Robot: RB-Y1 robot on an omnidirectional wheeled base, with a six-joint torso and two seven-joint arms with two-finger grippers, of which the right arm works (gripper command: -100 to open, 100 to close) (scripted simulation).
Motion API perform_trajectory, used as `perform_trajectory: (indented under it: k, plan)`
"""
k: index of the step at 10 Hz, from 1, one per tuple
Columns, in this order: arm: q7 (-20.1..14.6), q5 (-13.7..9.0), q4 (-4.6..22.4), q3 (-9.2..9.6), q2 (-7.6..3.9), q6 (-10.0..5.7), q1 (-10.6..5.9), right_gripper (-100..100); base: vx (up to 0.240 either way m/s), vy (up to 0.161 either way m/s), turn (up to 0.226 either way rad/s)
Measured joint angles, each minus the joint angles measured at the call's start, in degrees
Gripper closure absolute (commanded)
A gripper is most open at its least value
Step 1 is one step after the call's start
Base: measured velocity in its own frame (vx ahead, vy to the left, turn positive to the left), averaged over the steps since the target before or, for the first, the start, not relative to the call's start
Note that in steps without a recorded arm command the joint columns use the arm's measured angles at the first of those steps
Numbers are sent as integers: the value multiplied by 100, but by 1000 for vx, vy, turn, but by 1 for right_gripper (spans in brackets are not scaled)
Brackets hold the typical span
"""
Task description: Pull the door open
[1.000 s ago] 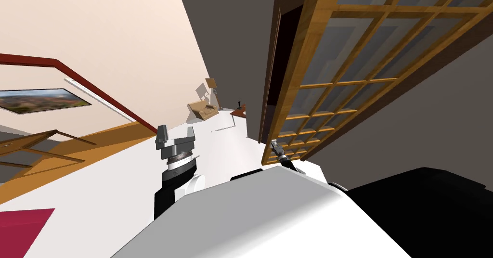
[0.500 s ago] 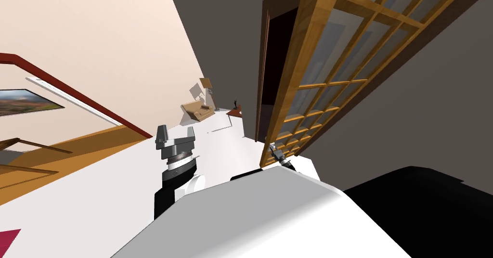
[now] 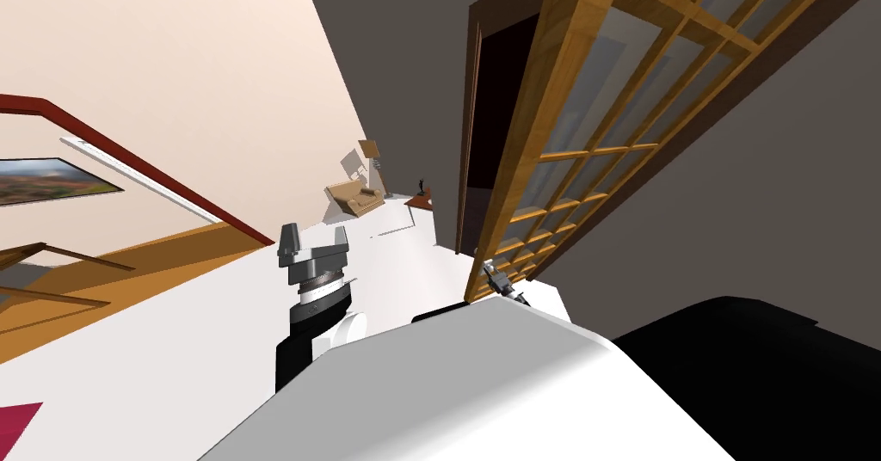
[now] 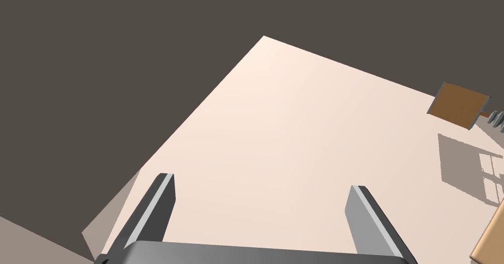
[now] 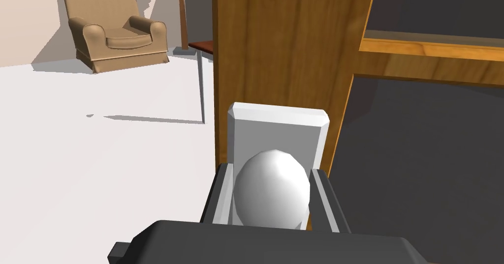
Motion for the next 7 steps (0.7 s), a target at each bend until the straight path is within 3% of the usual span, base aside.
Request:
perform_trajectory:
  k: [3, 4, 7]
  plan:
    - [-94, 77, 136, 94, -82, -331, 76, 100, -10, -9, 36]
    - [-120, 96, 25, 124, -174, -397, 194, 100, -9, -12, 36]
    - [-252, 185, 327, 243, -231, -796, 221, 100, -16, -16, 45]
